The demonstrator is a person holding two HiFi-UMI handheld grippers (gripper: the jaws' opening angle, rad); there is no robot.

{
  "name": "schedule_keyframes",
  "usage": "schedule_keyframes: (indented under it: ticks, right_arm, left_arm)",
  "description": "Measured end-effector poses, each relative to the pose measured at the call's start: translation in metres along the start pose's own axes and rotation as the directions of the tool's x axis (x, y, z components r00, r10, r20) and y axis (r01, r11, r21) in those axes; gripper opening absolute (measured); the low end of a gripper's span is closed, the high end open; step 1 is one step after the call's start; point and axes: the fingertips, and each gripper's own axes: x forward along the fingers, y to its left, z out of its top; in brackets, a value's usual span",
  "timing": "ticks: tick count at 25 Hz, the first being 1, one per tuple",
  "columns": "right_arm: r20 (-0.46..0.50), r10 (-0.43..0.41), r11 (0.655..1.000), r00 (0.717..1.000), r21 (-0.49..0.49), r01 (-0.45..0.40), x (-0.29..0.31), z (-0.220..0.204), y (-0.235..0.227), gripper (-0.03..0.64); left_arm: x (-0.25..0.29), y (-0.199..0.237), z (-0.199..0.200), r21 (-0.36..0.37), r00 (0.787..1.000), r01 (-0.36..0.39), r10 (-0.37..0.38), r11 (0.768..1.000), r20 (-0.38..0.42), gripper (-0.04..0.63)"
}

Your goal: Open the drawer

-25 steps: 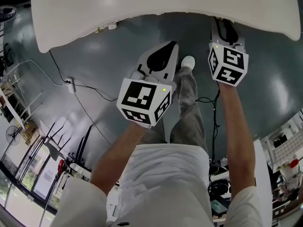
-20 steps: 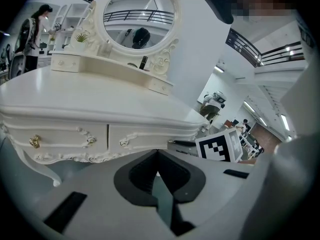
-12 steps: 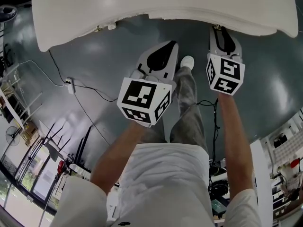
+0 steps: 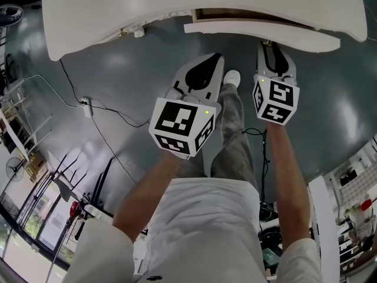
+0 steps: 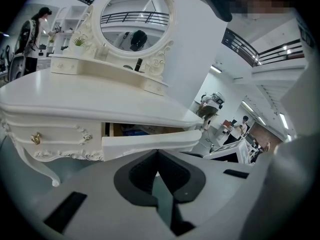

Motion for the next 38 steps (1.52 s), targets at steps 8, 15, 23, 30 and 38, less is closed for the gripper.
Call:
schedule_keyframes:
  ticks: [8,15,23,30,38]
  right_arm:
    - [-0.021,0.009,1.0,1.0,-0.003,-0.01,-0.018,-0.015,0.004,0.135]
    - [-0.04,0.016,1.0,0.999,0.006,-0.016,-0.032,-0.028,0.008,0.135]
    - [-0.06,0.022,1.0,0.998,0.011,-0.021,-0.048,-0.044,0.01,0.135]
    - [-0.08,0.028,0.999,0.996,0.017,-0.027,-0.055,-0.051,0.013,0.135]
    - [-0.118,0.037,0.999,0.992,0.036,-0.033,-0.072,-0.065,0.013,0.136]
  left_arm:
    - [-0.006,-0.007,-0.004,-0.002,1.0,-0.003,0.003,1.0,0.006,0.008]
    - [-0.011,-0.012,-0.006,0.001,1.0,-0.001,0.001,1.0,0.006,0.008]
    - [-0.016,-0.019,-0.01,0.006,1.0,0.001,-0.001,1.0,0.007,0.008]
    - [-0.018,-0.017,-0.009,0.005,1.0,0.001,-0.001,1.0,0.006,0.008]
    - [-0.021,-0.024,-0.009,0.007,1.0,0.005,-0.005,1.0,0.003,0.008]
